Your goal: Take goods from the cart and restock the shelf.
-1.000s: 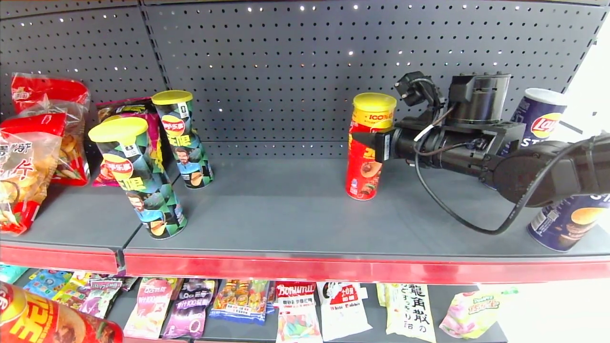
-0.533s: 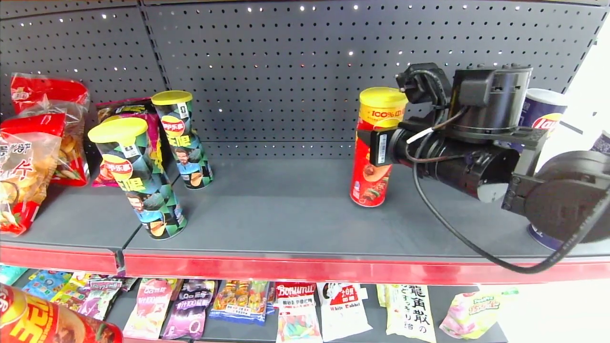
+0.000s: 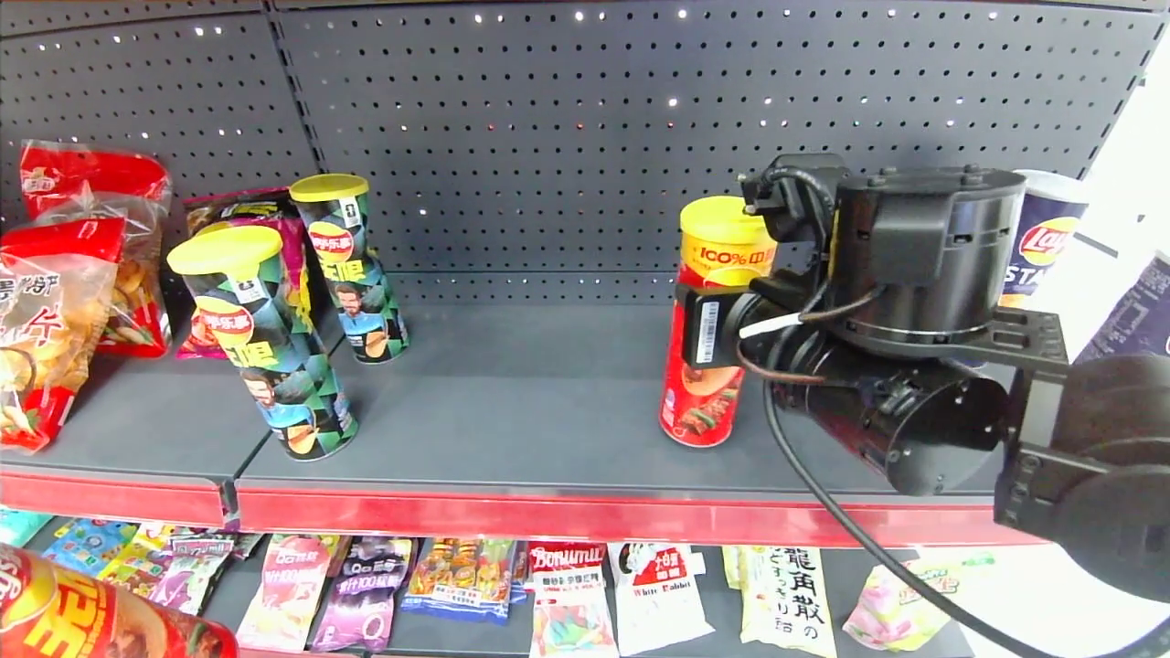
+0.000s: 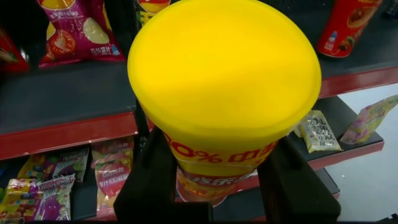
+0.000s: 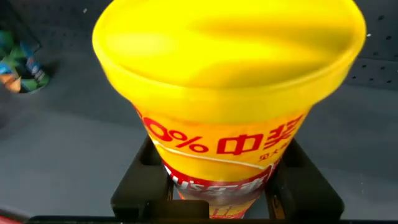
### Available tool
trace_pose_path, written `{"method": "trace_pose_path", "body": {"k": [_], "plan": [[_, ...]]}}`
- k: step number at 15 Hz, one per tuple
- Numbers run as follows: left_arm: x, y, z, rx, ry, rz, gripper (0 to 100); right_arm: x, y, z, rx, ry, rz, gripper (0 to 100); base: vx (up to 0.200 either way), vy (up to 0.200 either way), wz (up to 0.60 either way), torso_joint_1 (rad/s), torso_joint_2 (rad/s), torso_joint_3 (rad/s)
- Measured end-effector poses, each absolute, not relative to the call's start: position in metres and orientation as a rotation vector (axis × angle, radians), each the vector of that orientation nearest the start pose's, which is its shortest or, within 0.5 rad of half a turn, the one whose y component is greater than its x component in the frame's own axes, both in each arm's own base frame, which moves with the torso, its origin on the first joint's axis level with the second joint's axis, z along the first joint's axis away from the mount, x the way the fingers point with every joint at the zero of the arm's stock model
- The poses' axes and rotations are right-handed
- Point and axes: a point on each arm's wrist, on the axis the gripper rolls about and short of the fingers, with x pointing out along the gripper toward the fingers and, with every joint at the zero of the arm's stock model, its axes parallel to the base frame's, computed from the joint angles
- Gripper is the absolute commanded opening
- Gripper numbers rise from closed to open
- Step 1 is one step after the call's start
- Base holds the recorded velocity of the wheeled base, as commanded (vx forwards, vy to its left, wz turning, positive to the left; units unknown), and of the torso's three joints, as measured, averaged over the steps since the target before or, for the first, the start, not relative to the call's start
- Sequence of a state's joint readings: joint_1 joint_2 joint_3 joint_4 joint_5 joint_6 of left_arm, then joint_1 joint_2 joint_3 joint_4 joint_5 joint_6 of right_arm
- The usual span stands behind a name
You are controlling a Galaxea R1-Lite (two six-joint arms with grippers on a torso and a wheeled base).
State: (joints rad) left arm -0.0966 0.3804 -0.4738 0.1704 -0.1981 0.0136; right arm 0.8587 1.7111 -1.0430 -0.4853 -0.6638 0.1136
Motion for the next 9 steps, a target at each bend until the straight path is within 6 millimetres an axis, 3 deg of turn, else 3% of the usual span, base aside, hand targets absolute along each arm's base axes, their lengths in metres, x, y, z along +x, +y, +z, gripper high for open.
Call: {"method": "trace_pose_path", "body": {"k": [9], "plan": [[-0.009,-0.004,0.194,0.009,0.083,-0.296,0,0.208,0.231,0.223,-0.037,0.165,0.212,0,0.0,0.0,0.0,0.0,0.0,0.0]]}}
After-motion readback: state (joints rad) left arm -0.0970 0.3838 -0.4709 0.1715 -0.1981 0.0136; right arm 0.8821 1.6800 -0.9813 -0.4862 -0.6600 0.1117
